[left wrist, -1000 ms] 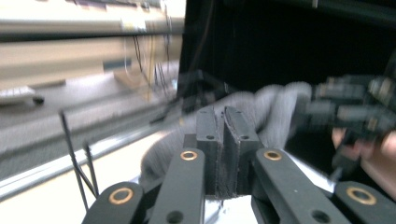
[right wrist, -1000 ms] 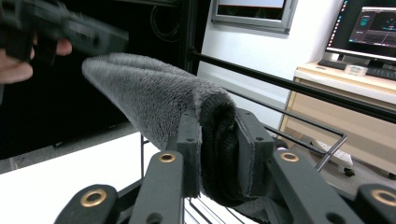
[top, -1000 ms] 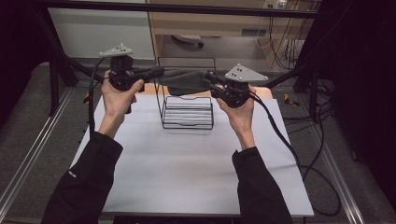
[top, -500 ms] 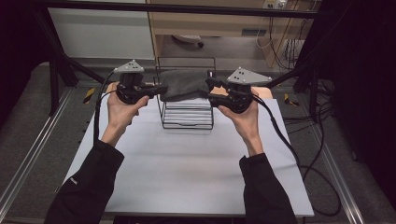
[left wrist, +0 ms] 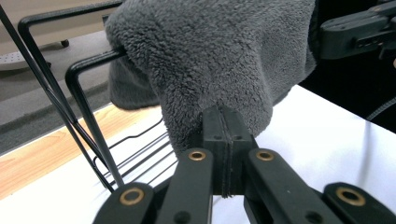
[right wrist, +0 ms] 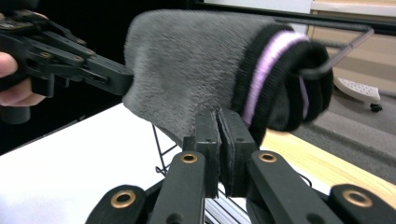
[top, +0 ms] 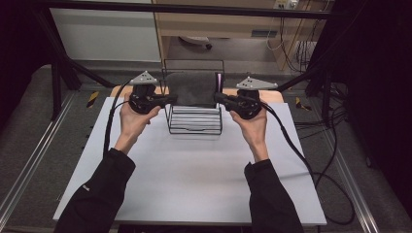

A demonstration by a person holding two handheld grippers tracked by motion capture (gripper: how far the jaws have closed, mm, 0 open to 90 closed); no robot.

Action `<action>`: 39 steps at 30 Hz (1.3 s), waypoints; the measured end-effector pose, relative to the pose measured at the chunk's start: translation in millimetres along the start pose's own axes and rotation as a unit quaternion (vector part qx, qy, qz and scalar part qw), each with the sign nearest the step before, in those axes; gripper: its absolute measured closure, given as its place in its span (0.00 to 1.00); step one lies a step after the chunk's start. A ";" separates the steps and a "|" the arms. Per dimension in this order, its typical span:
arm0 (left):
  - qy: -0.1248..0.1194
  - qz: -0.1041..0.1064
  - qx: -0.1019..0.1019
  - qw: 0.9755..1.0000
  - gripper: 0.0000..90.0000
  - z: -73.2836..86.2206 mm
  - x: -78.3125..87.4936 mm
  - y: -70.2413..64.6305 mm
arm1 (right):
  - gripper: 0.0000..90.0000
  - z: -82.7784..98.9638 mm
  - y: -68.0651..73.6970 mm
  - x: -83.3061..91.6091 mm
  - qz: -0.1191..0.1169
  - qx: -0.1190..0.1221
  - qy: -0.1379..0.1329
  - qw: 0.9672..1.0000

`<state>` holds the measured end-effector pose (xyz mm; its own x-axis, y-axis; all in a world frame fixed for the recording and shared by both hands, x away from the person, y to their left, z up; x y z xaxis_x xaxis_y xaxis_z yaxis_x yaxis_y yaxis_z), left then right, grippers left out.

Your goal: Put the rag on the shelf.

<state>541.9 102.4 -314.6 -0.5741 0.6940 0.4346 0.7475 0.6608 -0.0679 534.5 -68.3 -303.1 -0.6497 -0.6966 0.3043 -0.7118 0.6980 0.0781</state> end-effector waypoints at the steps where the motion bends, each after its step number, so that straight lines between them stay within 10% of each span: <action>1: 0.000 0.000 0.001 1.000 1.00 0.4 0.0 0.1 | 0.96 2.0 -2.2 -1.1 0.003 0.000 -0.001 1.000; 19: 0.019 -0.022 -0.009 1.000 0.52 32.0 35.9 6.1 | 0.29 3.6 6.8 38.5 -0.009 -0.009 -0.013 1.000; 39: 0.044 -0.037 0.006 0.998 0.13 160.1 51.1 6.1 | 0.02 120.6 -7.8 68.5 0.003 -0.047 0.063 0.997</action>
<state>463.6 187.7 -436.6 -0.5951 0.6158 0.5164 0.6999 0.7129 -0.0435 463.4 -141.4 -397.4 -0.6108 -0.6707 0.4208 -0.6768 0.7181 0.1622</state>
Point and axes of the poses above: each handheld gripper's, and its own axes: x roughly backward along the jaws, z roughly out of its underside, y roughly to its left, the point moved 10 cm from there along -x, roughly forward along the jaws, and after that the axes turned 1 degree about -x, right-handed, at the moved point
